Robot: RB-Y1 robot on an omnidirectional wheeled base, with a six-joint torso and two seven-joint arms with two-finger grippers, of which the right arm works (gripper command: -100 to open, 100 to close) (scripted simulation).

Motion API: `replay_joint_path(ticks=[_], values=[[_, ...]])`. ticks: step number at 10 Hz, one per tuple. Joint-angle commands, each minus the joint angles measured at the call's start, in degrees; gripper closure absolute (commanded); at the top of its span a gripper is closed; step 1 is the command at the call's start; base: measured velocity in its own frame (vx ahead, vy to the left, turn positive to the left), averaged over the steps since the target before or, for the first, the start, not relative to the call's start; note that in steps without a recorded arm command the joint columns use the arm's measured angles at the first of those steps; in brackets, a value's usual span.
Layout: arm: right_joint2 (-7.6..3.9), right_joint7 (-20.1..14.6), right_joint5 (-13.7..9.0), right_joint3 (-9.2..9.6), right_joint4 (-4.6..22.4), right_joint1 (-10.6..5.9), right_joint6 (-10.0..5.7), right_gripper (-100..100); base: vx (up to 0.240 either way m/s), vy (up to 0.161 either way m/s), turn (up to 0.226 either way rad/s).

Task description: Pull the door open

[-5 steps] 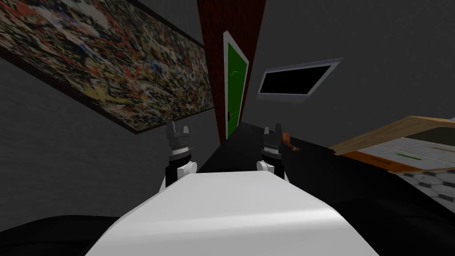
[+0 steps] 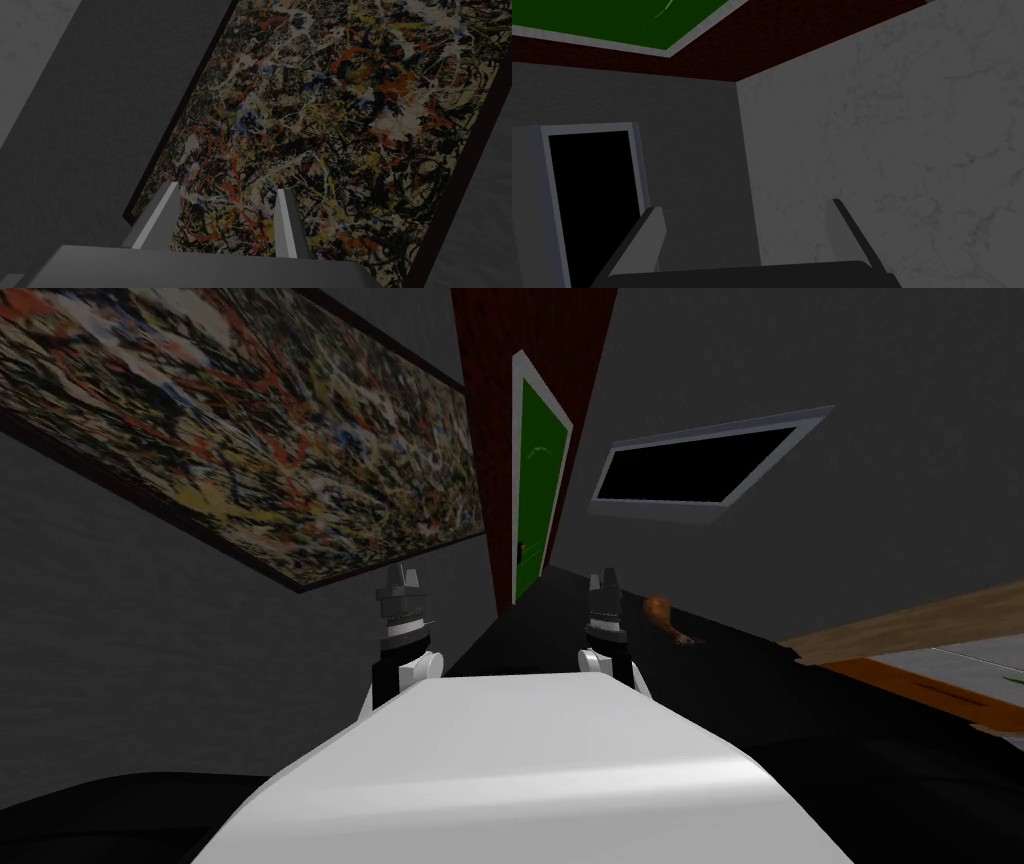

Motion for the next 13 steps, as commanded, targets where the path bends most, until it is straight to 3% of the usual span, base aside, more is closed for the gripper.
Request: replay_joint_path(ticks=[1, 8, 13], values=[[-0.87, 0.6, 2.0, -0.54, 1.6, -0.62, -0.19, -100, 0.155, -0.093, 0.129], [-3.26, 3.5, 10.8, -2.66, 8.3, -4.01, -0.23, -100, 0.127, -0.085, 0.142], [-4.19, 5.4, 16.5, -4.02, 12.7, -6.21, -0.25, -100, 0.106, -0.095, 0.143]])
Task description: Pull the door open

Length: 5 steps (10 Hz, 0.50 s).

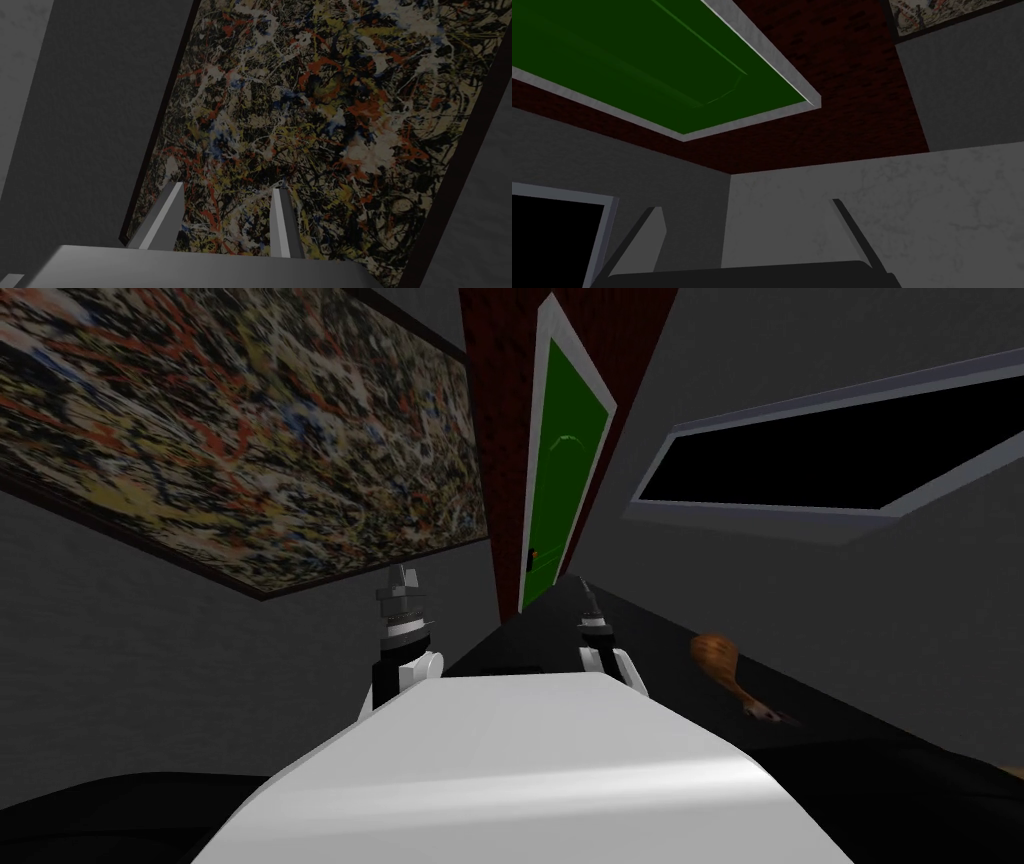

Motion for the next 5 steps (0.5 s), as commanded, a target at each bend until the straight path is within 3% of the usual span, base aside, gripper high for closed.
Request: replay_joint_path(ticks=[1, 5], values=[[-0.31, 0.6, 1.7, -0.51, 1.4, -0.77, 0.0, -100, 0.092, -0.089, 0.143], [-0.73, 1.9, 5.8, -1.48, 4.5, -2.33, -0.02, -100, 0.074, -0.095, 0.113]])
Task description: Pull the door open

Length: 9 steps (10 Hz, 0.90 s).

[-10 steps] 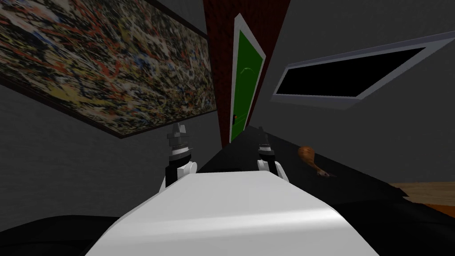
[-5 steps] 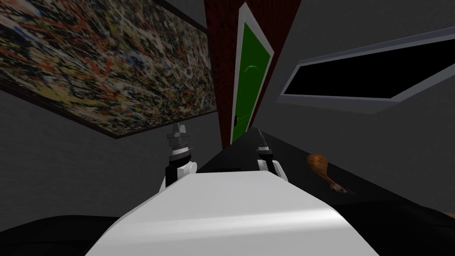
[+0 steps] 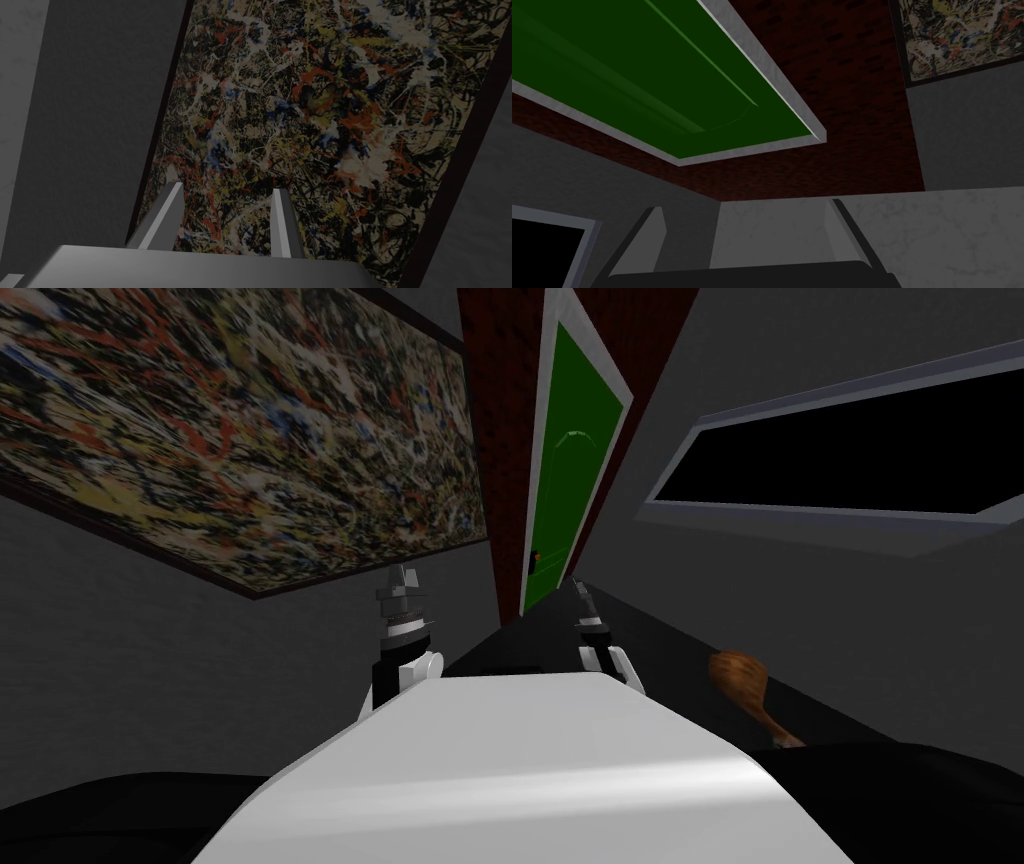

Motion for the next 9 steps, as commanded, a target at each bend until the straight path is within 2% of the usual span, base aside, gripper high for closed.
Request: replay_joint_path(ticks=[1, 9], values=[[-0.31, 0.4, 1.6, -0.47, 1.0, -0.55, 0.17, -100, 0.074, -0.078, 0.101], [-0.53, 3.1, 10.0, -2.46, 7.4, -3.76, 0.13, -100, 0.07, -0.095, 0.125]])
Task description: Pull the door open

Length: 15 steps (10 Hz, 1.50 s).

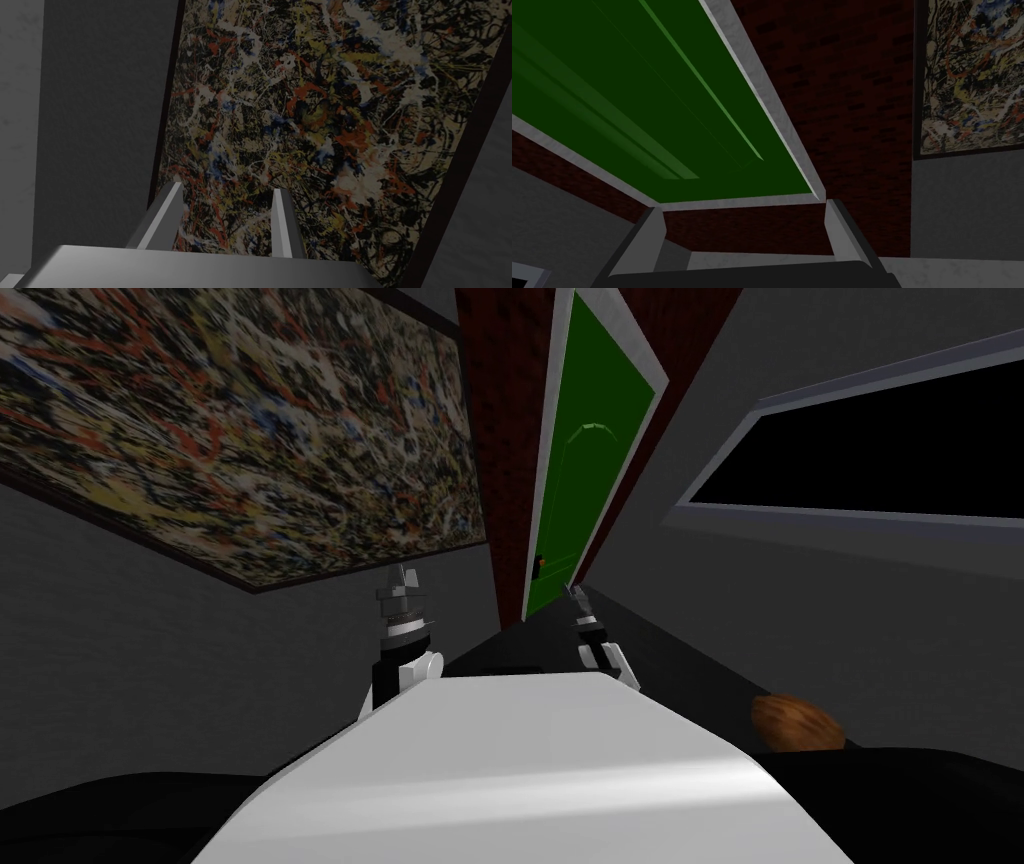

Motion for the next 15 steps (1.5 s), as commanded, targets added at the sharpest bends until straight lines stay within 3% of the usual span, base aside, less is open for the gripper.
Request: replay_joint_path(ticks=[1, 10, 15], values=[[0.08, 0.7, 1.7, -0.39, 1.3, -0.55, -0.1, -100, 0.068, -0.09, 0.119], [0.63, 3.6, 10.8, -2.57, 8.2, -4.04, -0.14, -100, 0.059, -0.098, 0.118], [1.54, 5.7, 17.2, -4.1, 13.1, -6.51, -0.16, -100, 0.068, -0.142, 0.154]])
